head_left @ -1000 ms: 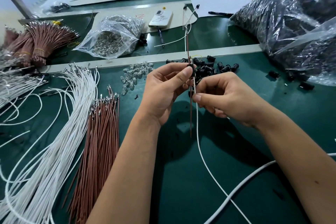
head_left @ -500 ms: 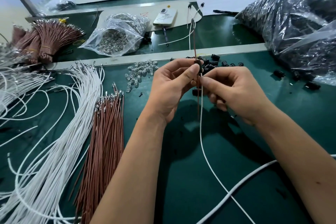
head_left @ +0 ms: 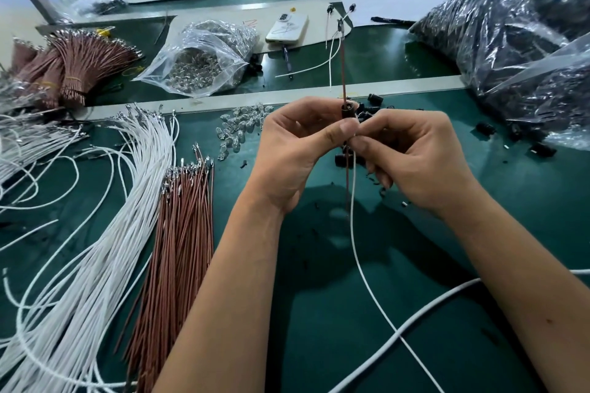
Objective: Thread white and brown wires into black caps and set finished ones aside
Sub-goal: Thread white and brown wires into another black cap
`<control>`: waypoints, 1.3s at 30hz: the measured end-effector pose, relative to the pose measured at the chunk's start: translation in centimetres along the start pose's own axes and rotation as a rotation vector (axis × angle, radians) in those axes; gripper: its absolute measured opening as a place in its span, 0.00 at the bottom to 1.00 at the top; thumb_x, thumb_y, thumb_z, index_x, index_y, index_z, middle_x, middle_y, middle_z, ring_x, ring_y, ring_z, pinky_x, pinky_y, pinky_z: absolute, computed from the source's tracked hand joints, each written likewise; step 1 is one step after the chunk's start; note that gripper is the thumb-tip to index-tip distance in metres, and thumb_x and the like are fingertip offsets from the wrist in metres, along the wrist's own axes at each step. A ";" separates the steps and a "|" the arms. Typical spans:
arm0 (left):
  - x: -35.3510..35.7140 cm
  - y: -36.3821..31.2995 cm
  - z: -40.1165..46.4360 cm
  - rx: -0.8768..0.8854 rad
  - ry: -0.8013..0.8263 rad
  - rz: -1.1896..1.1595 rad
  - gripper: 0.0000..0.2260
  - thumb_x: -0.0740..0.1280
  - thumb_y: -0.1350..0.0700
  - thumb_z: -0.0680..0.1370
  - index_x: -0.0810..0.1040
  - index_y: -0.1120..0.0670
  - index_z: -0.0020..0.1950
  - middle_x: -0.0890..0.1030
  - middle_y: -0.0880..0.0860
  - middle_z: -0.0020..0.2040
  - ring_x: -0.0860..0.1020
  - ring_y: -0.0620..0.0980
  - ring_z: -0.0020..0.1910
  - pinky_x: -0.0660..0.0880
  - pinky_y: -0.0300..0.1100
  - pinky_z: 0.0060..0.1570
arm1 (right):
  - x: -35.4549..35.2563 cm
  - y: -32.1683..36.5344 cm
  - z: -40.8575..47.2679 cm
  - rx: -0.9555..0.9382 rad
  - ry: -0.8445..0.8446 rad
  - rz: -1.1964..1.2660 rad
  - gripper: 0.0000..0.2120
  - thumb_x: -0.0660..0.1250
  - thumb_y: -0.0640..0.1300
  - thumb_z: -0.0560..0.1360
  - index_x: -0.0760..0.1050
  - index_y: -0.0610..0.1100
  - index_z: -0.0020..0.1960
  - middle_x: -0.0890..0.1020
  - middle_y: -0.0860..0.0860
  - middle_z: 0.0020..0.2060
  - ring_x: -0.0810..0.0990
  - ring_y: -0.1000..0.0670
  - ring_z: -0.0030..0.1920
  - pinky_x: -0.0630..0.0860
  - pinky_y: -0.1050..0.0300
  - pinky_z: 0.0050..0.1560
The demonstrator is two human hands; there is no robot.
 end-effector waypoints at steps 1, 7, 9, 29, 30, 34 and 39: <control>0.0 0.0 0.0 0.008 0.004 0.002 0.11 0.73 0.69 0.70 0.87 0.54 0.43 0.85 0.52 0.41 0.82 0.48 0.41 0.79 0.46 0.52 | 0.0 0.0 0.0 -0.005 0.002 0.006 0.03 0.75 0.36 0.77 0.82 0.36 0.47 0.79 0.50 0.27 0.73 0.52 0.24 0.70 0.59 0.23; 0.2 -0.4 0.0 0.052 0.037 -0.013 0.12 0.72 0.72 0.68 0.86 0.56 0.43 0.85 0.55 0.41 0.82 0.50 0.41 0.79 0.44 0.50 | 0.1 0.3 -0.1 -0.044 -0.003 0.013 0.05 0.75 0.35 0.77 0.82 0.33 0.47 0.79 0.46 0.29 0.74 0.50 0.26 0.71 0.56 0.23; 0.4 -0.5 -0.1 0.062 0.061 -0.013 0.13 0.74 0.72 0.67 0.86 0.54 0.42 0.86 0.53 0.42 0.83 0.50 0.41 0.80 0.43 0.49 | 0.0 0.5 -0.1 -0.055 -0.002 0.004 0.05 0.75 0.35 0.77 0.82 0.33 0.47 0.80 0.47 0.30 0.75 0.50 0.26 0.72 0.55 0.23; 0.6 0.1 0.0 0.050 0.009 -0.117 0.12 0.70 0.73 0.69 0.85 0.57 0.40 0.84 0.56 0.40 0.82 0.49 0.40 0.79 0.39 0.47 | 0.7 0.9 0.3 -0.170 0.110 -0.287 0.02 0.72 0.34 0.78 0.81 0.38 0.46 0.80 0.49 0.37 0.78 0.58 0.38 0.73 0.64 0.40; 0.5 0.3 0.0 0.026 -0.011 -0.135 0.11 0.71 0.73 0.69 0.85 0.57 0.40 0.84 0.56 0.40 0.82 0.48 0.40 0.79 0.39 0.47 | 0.8 0.8 0.3 -0.161 0.115 -0.293 0.03 0.72 0.34 0.77 0.80 0.38 0.46 0.79 0.50 0.36 0.76 0.58 0.37 0.73 0.64 0.39; 0.2 2.1 0.2 -0.216 -0.102 -0.278 0.06 0.71 0.66 0.68 0.80 0.60 0.44 0.84 0.55 0.38 0.82 0.47 0.36 0.81 0.36 0.43 | 1.0 -0.1 0.4 -0.001 0.131 -0.123 0.08 0.67 0.38 0.79 0.75 0.38 0.41 0.75 0.54 0.30 0.71 0.57 0.30 0.68 0.65 0.33; 0.2 3.5 -0.2 -0.376 -0.119 -0.385 0.05 0.70 0.66 0.68 0.79 0.60 0.43 0.83 0.55 0.39 0.82 0.47 0.36 0.80 0.34 0.40 | 1.1 -0.2 0.1 0.091 0.115 -0.005 0.16 0.61 0.42 0.82 0.69 0.34 0.37 0.72 0.42 0.27 0.69 0.50 0.27 0.66 0.59 0.28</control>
Point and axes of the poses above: each hand's wrist, its own z-axis towards the middle knuckle, its own x-axis out of the palm, y = z × x, the point moved 8 cm from there along z, towards the middle knuckle
